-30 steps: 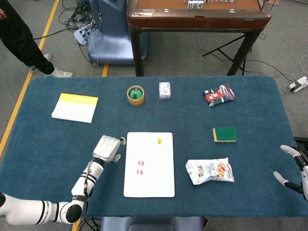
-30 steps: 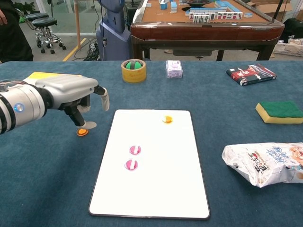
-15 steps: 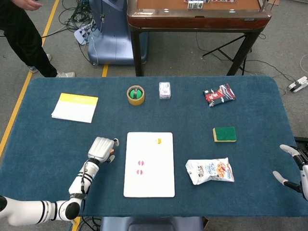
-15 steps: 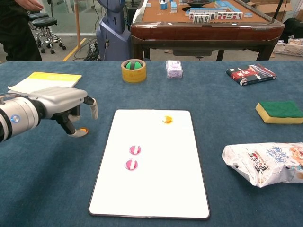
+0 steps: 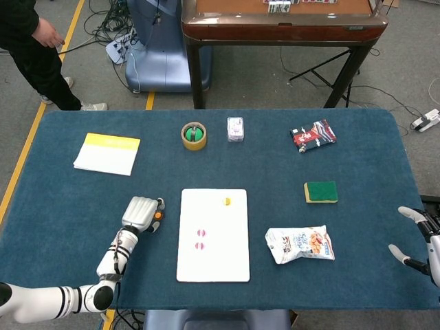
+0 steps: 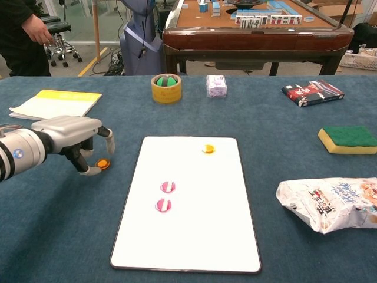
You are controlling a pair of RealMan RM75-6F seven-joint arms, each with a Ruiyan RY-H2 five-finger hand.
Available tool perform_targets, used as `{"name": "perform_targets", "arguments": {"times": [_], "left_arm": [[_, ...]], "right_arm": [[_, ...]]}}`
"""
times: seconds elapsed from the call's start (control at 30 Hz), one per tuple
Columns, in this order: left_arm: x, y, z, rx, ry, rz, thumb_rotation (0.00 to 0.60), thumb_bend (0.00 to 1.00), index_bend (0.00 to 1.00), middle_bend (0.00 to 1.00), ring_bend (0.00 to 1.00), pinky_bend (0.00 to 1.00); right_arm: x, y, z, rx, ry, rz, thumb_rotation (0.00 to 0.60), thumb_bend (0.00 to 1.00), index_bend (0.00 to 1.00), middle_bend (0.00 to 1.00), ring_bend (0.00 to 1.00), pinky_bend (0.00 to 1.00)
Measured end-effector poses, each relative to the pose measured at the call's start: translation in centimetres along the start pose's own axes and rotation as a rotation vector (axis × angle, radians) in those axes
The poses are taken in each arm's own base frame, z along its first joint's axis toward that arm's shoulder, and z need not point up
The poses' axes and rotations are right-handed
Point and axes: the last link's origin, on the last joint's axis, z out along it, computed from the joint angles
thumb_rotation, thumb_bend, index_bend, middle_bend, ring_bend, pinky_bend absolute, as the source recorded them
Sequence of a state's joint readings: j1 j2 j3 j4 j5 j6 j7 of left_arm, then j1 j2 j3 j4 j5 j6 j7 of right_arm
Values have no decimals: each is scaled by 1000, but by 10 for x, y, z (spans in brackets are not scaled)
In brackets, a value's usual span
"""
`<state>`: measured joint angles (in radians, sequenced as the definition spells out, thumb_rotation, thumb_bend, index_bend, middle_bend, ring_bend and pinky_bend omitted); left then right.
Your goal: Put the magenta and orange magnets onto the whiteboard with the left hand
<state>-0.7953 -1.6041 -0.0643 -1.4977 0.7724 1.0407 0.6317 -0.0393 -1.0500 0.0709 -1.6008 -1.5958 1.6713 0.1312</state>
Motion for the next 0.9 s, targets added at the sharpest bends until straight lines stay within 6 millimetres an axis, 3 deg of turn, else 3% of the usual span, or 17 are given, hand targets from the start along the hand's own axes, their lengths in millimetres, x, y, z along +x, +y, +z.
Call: {"name": "perform_targets", "arguments": {"times": [0.9], "left_arm": [[-6,-3,7,24,-20,6,600,309,518,1000,1000,1000]], "right_arm": [[0,0,0,0,-1,2,600,57,261,318,305,423]]}}
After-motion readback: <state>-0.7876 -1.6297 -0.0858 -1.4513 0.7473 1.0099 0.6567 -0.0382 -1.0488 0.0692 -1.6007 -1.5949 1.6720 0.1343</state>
